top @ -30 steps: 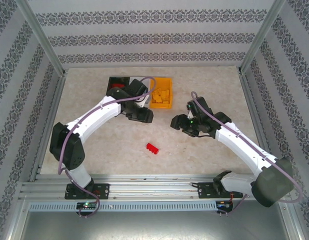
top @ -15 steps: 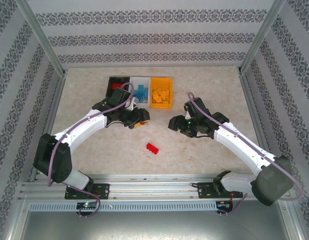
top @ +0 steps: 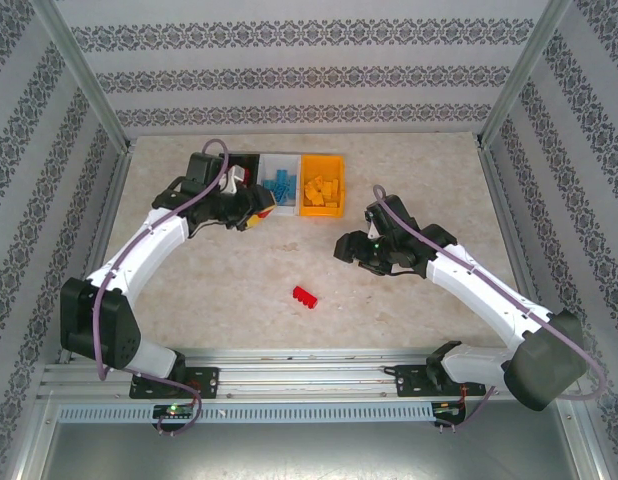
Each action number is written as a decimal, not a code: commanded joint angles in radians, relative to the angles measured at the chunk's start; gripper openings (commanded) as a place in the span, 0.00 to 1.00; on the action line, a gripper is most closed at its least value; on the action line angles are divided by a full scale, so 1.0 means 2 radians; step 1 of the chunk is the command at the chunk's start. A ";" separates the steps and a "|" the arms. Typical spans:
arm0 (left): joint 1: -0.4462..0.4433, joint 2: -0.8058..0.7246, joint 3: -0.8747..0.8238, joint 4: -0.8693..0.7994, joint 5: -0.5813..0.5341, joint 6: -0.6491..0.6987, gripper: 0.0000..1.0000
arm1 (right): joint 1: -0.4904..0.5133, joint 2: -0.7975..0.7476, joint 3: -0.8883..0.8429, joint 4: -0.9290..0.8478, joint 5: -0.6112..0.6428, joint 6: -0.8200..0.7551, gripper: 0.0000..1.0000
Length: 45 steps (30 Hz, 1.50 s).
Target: Sort the legos into containers by color
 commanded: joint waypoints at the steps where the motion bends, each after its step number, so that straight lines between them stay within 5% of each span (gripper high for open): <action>1: 0.011 0.008 0.026 -0.029 0.002 0.018 0.54 | 0.006 -0.002 0.012 -0.008 -0.003 -0.001 0.62; 12: 0.035 0.057 0.129 -0.149 -0.054 0.092 0.54 | 0.004 0.009 0.027 -0.021 -0.010 -0.007 0.63; 32: 0.040 0.223 0.374 -0.306 -0.205 0.133 0.54 | -0.021 0.139 0.104 -0.024 -0.104 -0.112 0.63; 45: 0.059 0.352 0.503 -0.366 -0.251 0.200 0.54 | -0.015 0.155 0.106 -0.023 -0.069 -0.080 0.63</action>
